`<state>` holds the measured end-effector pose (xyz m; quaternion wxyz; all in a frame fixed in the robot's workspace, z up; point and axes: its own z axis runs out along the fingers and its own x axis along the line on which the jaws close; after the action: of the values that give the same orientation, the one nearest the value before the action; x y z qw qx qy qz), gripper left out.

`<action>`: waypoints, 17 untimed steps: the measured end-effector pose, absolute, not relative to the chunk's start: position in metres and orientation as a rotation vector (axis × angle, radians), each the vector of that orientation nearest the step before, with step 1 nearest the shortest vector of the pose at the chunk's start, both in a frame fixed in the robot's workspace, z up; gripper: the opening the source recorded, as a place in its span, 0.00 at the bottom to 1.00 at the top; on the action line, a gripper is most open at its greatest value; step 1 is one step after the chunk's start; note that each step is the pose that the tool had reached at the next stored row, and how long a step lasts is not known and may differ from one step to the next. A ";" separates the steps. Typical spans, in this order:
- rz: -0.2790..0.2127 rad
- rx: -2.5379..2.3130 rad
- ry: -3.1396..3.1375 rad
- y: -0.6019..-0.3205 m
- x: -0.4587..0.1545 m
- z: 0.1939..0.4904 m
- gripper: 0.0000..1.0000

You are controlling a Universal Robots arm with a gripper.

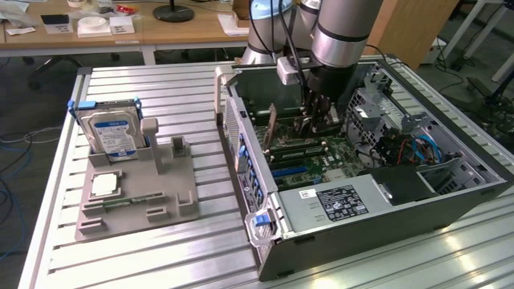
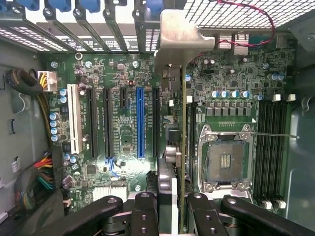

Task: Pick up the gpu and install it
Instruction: 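Insert the gpu into the slot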

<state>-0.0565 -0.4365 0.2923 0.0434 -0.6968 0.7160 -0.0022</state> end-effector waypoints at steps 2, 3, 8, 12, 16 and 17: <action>-0.007 -2.131 2.189 -0.437 -0.057 0.292 0.28; -0.007 -2.131 2.189 -0.438 -0.057 0.292 0.28; -0.007 -2.130 2.189 -0.441 -0.057 0.292 0.28; -0.007 -2.131 2.189 -0.443 -0.057 0.291 0.28; -0.006 -2.130 2.189 -0.444 -0.057 0.291 0.28; -0.005 -2.130 2.188 -0.444 -0.057 0.291 0.28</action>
<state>-0.0569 -0.4440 0.2911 0.0439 -0.6968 0.7160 -0.0017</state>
